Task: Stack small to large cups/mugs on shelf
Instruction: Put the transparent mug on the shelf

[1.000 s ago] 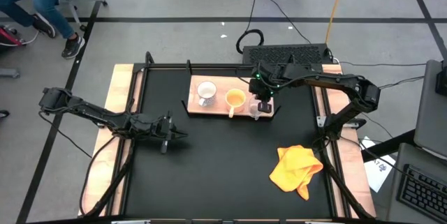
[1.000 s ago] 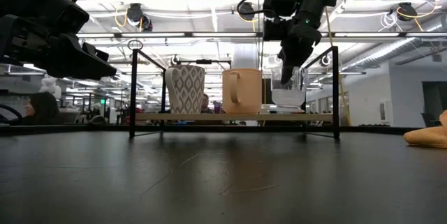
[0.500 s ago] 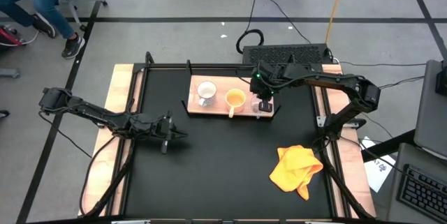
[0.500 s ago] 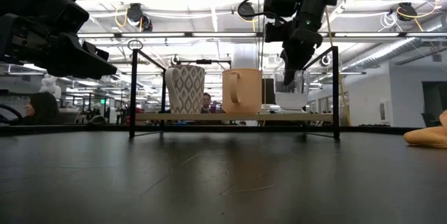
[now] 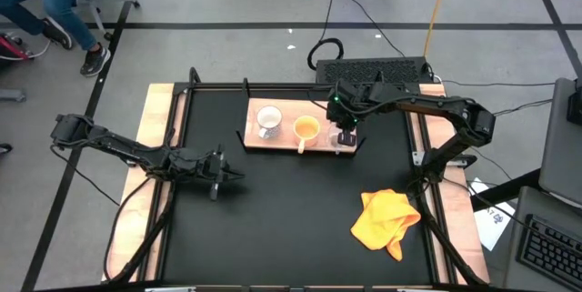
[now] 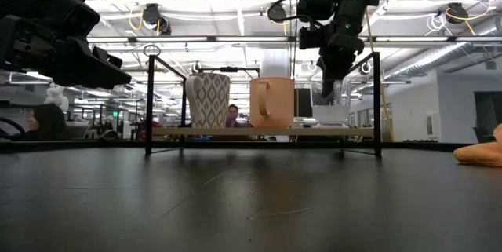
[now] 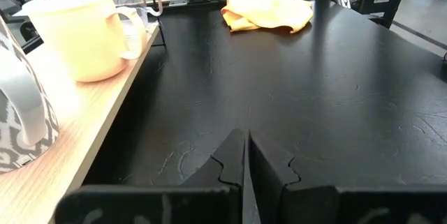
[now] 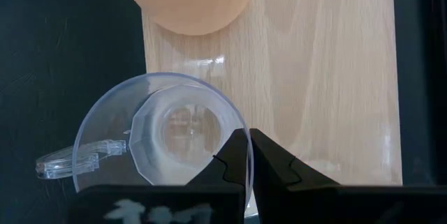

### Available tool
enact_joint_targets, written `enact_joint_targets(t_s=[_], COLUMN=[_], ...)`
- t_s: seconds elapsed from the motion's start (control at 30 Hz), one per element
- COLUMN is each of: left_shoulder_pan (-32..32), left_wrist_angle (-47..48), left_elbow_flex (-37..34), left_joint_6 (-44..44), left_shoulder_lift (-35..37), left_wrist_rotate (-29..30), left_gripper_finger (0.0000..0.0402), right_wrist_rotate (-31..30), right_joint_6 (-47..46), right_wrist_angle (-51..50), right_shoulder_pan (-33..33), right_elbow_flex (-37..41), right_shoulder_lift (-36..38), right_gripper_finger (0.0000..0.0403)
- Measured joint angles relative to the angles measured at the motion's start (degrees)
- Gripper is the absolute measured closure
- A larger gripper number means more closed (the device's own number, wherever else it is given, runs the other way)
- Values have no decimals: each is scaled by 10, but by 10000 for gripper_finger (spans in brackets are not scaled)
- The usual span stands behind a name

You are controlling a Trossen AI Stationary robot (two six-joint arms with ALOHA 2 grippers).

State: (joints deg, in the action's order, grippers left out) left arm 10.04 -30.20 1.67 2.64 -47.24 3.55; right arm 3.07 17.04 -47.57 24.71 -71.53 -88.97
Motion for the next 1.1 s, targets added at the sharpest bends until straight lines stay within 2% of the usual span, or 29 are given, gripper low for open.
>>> enact_joint_targets(t_s=[0.4,1.1], left_shoulder_pan=[0,0], left_wrist_angle=[0,2], left_elbow_flex=[0,0], left_joint_6=[-2,-4], left_shoulder_lift=[0,0], left_wrist_rotate=[0,-4], left_gripper_finger=[378,378], right_wrist_rotate=[1,-1], right_joint_6=[6,12], right_wrist_angle=[23,19], right_shoulder_pan=[4,5], right_elbow_flex=[-3,-1], right_shoulder_lift=[-43,-42], right_gripper_finger=[403,403])
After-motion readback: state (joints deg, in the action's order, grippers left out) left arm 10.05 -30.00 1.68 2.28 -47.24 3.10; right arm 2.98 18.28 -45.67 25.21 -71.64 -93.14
